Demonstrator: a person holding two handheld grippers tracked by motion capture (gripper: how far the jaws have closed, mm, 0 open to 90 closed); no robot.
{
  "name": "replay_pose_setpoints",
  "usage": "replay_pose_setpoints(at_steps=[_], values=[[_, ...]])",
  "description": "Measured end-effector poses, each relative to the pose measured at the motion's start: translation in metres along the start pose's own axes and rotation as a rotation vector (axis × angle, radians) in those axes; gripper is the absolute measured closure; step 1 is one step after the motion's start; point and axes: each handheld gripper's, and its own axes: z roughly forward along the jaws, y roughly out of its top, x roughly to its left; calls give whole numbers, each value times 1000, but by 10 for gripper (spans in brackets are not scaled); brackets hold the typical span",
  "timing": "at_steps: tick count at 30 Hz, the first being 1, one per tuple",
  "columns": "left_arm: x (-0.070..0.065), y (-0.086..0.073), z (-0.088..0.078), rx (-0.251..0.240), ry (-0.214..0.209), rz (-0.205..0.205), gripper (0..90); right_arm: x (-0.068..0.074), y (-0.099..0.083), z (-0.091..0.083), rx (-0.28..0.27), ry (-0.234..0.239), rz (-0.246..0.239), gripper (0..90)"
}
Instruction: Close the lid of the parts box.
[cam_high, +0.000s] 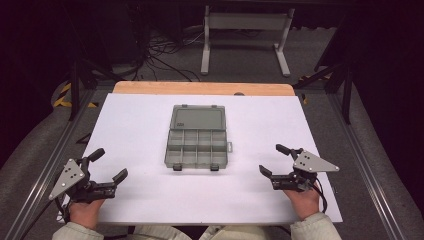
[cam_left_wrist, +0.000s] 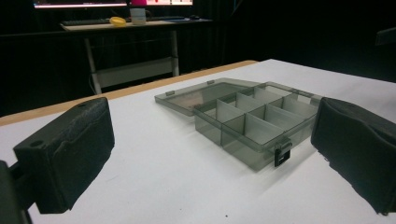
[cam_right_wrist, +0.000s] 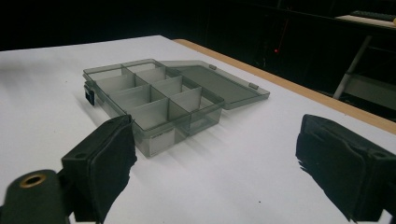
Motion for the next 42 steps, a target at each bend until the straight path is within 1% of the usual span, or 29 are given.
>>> replay_pose_setpoints(at_steps=[1,3,4,6,9,10,13,15,19,22,23,25,27,29,30,33,36,37,38,40,41,42], values=[[0,1,0,12,-2,-9,2,0,0,0,1,3,1,125],[1,1,0,13,-2,-14,2,0,0,0,2,5,0,127],[1,1,-1,6,-3,-19,2,0,0,0,3,6,0,128],[1,2,-2,-2,-4,-17,8,1,0,0,4,7,-1,129],[-1,2,-1,17,6,5,16,0,1,1,8,7,-2,129],[-1,2,-1,23,-2,8,16,0,1,1,8,7,0,129],[-1,2,0,26,-7,9,16,1,1,2,10,6,0,129],[-1,2,1,25,-14,-3,16,1,2,1,12,5,-3,131],[-1,3,1,26,-19,-16,16,1,2,2,14,11,-4,137],[-1,5,2,38,5,-5,16,0,4,3,17,12,1,140],[-1,7,3,55,15,-5,16,0,5,3,16,13,1,140],[-1,11,6,77,26,-3,21,-1,8,4,16,20,11,139],[0,14,10,106,26,-2,25,-4,11,9,34,28,19,117],[3,17,15,124,21,-7,26,-6,14,13,50,33,39,89],[4,19,19,133,29,-8,30,-7,16,15,58,36,45,84],[9,26,28,170,44,-5,39,-9,21,21,76,38,47,88],[14,30,38,194,31,-22,42,-11,25,29,108,46,53,127],[14,30,38,194,31,-22,42,-11,25,29,108,46,53,127],[15,31,41,197,26,-24,42,-12,26,32,114,53,61,146],[18,33,47,196,11,-44,45,-13,27,35,122,53,69,160],[20,35,49,206,8,-47,46,-14,30,37,123,51,70,166],[21,35,53,200,5,-55,48,-14,32,38,123,51,70,170]])
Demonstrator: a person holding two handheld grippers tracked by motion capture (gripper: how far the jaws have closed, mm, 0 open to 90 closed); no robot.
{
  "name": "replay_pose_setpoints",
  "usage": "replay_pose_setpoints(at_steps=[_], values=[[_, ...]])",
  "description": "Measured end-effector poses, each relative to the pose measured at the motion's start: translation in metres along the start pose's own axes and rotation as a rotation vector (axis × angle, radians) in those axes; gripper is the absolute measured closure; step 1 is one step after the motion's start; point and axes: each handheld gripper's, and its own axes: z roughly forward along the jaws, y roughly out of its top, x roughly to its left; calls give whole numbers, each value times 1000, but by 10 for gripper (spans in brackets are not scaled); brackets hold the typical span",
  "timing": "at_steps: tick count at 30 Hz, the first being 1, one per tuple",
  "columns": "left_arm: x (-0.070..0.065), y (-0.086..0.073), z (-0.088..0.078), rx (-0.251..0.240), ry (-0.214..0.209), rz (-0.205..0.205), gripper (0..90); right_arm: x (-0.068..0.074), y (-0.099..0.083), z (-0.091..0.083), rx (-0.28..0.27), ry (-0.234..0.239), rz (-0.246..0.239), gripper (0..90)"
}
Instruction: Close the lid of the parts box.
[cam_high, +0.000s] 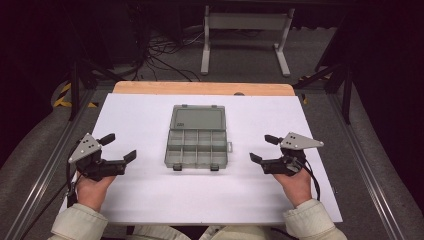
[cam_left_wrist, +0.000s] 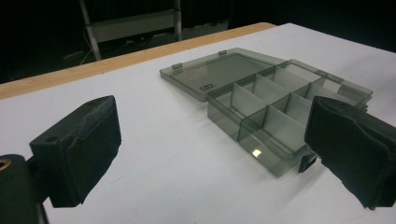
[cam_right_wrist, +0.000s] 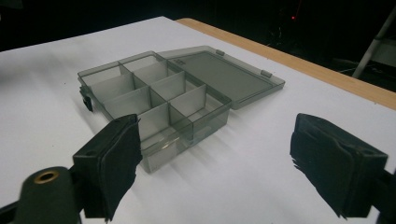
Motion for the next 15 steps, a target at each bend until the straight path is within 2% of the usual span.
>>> replay_pose_setpoints(at_steps=[3,5,6,12,15], values=[[6,5,11,43,-3,-9,56,-4,8,6,-16,19,1,181],[7,6,14,45,-4,-14,56,-9,9,11,-10,41,16,181],[11,9,19,53,-13,-28,56,-12,9,13,-4,37,17,181],[14,17,31,34,-26,-41,59,-20,8,19,12,20,42,192],[14,20,39,42,-34,-40,61,-21,8,22,24,8,34,202]])
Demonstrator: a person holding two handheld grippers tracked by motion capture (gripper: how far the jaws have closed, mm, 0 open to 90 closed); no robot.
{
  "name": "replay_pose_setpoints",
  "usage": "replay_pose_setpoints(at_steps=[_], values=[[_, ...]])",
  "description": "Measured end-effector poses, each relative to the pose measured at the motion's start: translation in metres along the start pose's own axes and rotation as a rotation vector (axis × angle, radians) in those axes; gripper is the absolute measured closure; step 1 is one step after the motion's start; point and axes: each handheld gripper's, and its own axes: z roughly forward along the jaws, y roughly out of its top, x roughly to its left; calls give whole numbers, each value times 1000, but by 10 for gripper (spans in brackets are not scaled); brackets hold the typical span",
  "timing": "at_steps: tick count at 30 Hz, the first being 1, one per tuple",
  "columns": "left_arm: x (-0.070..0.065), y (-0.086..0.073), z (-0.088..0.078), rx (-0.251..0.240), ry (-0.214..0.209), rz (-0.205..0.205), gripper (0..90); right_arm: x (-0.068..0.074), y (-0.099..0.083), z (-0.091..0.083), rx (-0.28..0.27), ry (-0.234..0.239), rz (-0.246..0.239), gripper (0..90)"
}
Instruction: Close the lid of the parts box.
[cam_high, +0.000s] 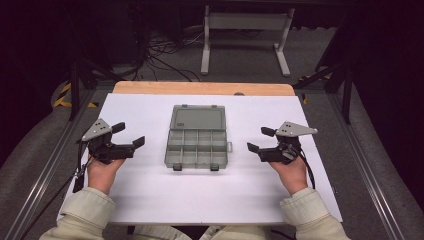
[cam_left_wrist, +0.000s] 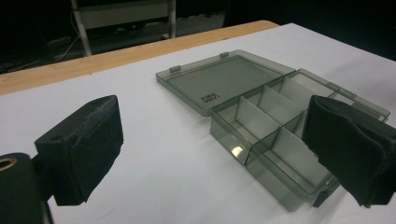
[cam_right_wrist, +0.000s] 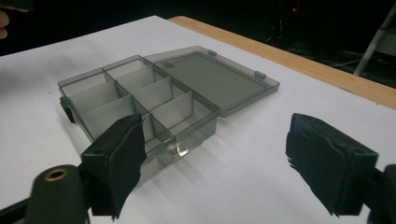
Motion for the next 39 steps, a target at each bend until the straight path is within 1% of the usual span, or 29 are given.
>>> replay_pose_setpoints(at_steps=[1,2,3,5,6,8,9,10,12,13,14,17,19,22,23,26,28,29,30,33,35,39], values=[[0,2,2,4,-3,4,63,0,1,1,7,-3,1,202],[0,4,6,-2,-4,6,66,-1,5,3,31,-7,-3,202],[0,4,6,-2,-4,6,68,-1,5,3,31,-7,-3,202],[0,7,10,-6,-9,11,74,-1,11,5,24,-10,-11,215],[1,8,12,-1,-3,12,77,-1,14,7,32,-12,-11,215],[3,11,15,5,-6,16,79,-3,18,12,40,-15,-12,222],[4,12,16,16,-7,20,80,-4,20,16,47,-12,-9,224],[4,13,18,5,-3,21,81,-5,21,19,53,-11,-8,228],[7,15,20,8,-5,19,87,-6,25,26,63,-14,-11,231],[7,15,20,8,-5,19,87,-6,25,26,63,-14,-11,231],[8,17,21,20,-4,24,88,-6,26,29,65,-14,-11,233],[10,20,26,32,-9,30,88,-8,33,38,71,-22,-21,240],[11,22,29,26,-11,36,90,-11,37,43,77,-23,-22,242],[13,25,38,50,-28,42,93,-15,44,54,87,-28,-32,246],[13,25,38,50,-28,42,93,-15,44,54,87,-28,-32,246],[15,27,45,60,-29,47,93,-17,48,61,89,-28,-29,246],[15,28,48,58,-29,40,94,-19,50,67,96,-29,-35,246],[16,29,51,67,-27,48,95,-19,51,69,97,-31,-36,246],[16,29,51,67,-27,48,95,-19,51,69,97,-31,-36,246],[17,30,58,71,-22,55,96,-21,53,76,101,-33,-39,246],[17,31,63,79,-29,52,97,-23,53,80,105,-31,-36,246],[18,32,69,77,-35,51,97,-25,53,86,113,-37,-37,245]])
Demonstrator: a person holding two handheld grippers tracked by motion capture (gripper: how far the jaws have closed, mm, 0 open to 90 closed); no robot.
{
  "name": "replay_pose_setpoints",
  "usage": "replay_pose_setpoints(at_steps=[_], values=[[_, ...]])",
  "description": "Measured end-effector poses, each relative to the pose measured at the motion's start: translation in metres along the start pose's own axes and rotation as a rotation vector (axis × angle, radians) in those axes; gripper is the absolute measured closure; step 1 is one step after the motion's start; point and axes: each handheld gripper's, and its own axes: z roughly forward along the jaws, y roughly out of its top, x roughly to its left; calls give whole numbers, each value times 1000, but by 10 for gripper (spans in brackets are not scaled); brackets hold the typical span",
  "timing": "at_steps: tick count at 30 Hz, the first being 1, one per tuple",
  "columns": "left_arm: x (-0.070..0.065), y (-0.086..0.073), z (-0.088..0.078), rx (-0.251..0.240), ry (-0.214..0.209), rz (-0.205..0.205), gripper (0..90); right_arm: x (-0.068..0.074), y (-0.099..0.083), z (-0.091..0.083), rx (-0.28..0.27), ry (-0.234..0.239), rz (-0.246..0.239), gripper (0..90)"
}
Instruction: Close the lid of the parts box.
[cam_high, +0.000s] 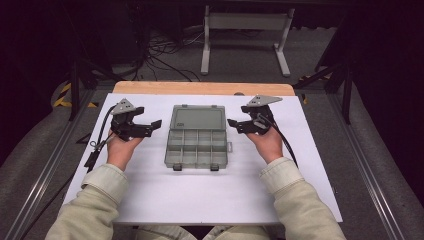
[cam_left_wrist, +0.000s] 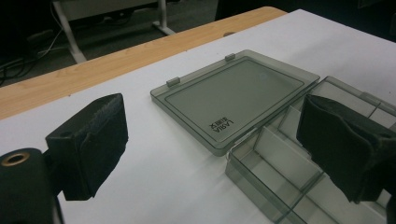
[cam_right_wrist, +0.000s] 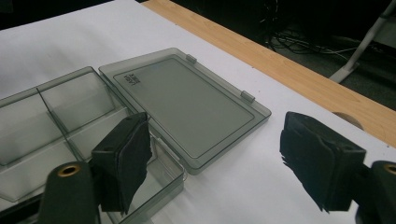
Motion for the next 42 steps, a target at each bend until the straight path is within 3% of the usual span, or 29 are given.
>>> replay_pose_setpoints(at_steps=[13,26,27,29,30,31,32,34,35,36,37,40,42], values=[[1,3,19,20,-12,1,106,0,2,23,19,4,-13,244],[10,1,31,41,-15,-21,149,-8,-7,38,45,-14,18,251],[10,0,32,49,-11,-28,170,-9,-7,39,49,-12,20,277],[11,-2,33,68,4,-29,263,-11,-9,41,60,-13,14,463],[11,-2,33,68,4,-29,309,-11,-9,41,60,-13,14,463],[12,-2,33,72,8,-31,309,-11,-9,41,60,-14,13,530],[13,-2,33,88,0,-48,451,-12,-9,42,63,-15,11,656],[12,-2,34,99,6,-59,620,-13,-8,44,82,-21,15,753],[12,-3,34,106,25,-54,620,-13,-8,44,82,-21,15,753],[12,-3,35,121,36,-51,752,-13,-7,46,99,-20,20,839],[11,-3,36,126,50,-53,752,-13,-7,46,99,-20,20,839],[11,-4,40,154,77,-54,897,-13,-5,50,121,-17,13,900],[11,-6,43,169,80,-72,899,-13,-3,52,137,-19,7,900]])
